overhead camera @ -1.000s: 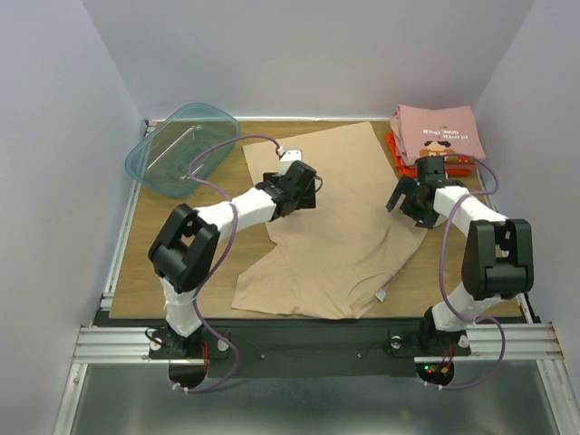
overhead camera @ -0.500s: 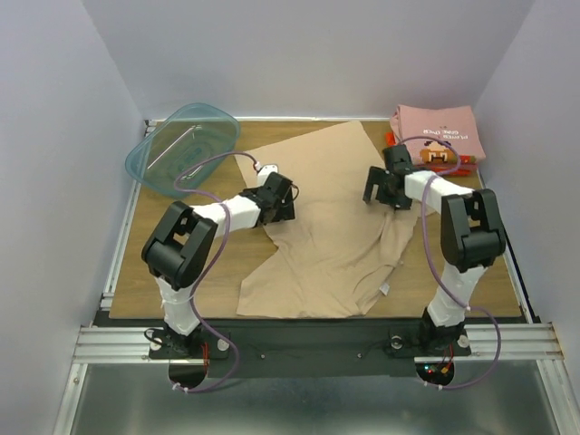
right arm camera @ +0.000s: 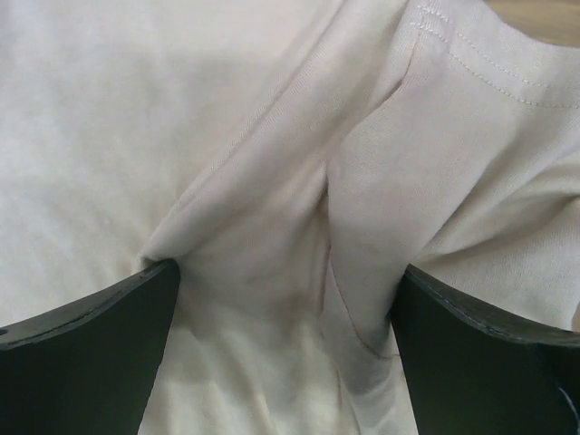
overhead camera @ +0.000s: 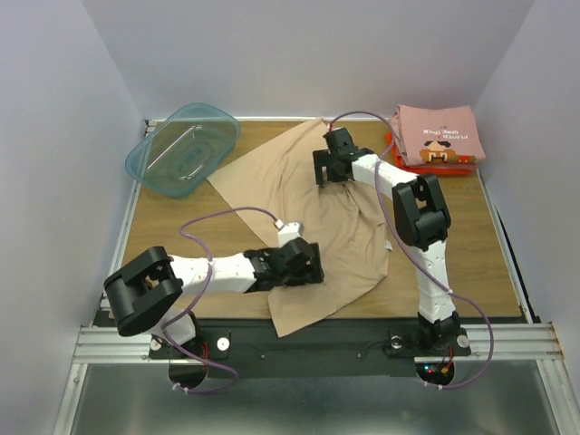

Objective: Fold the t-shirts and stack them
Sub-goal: Flatten the tshirt out

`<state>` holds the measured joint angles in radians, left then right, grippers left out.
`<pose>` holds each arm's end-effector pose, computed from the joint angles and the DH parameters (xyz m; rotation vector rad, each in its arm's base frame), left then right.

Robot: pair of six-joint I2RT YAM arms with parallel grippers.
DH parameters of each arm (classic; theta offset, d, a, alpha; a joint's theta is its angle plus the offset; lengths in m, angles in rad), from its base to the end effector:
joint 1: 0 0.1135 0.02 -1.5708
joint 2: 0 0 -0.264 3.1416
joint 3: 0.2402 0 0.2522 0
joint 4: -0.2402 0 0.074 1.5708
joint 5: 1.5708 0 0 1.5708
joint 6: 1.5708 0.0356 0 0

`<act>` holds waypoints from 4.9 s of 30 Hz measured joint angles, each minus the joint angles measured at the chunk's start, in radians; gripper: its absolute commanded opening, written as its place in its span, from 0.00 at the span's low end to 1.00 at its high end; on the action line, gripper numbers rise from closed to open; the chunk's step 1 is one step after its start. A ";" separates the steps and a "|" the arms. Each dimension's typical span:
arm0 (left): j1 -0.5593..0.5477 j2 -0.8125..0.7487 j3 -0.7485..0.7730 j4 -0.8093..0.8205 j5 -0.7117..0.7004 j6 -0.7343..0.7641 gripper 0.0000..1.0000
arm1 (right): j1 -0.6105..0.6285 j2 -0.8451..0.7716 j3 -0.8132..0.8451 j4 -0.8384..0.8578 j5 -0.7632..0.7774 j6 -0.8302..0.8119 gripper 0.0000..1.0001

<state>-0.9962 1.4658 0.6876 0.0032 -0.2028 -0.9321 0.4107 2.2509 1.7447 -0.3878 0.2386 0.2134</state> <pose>0.1618 -0.2368 0.1706 -0.0261 2.4409 -0.7007 0.4594 0.1909 0.1678 -0.1372 2.4264 -0.0147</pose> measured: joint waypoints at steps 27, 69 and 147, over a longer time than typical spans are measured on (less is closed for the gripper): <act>0.299 0.001 0.353 -0.308 -0.176 0.146 0.98 | 0.094 -0.711 -0.700 -0.054 -0.055 0.263 1.00; 0.038 0.029 0.069 -0.071 0.018 -0.088 0.98 | -0.091 -0.167 -0.254 0.060 0.024 0.120 1.00; 0.507 -0.343 -0.183 -0.332 -0.025 -0.121 0.00 | -0.520 -1.219 -1.185 -0.107 0.143 0.589 1.00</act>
<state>-0.4896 1.1225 0.5049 -0.3290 -0.2279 -1.0527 -0.1093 1.0317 0.5598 -0.4946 0.3820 0.8028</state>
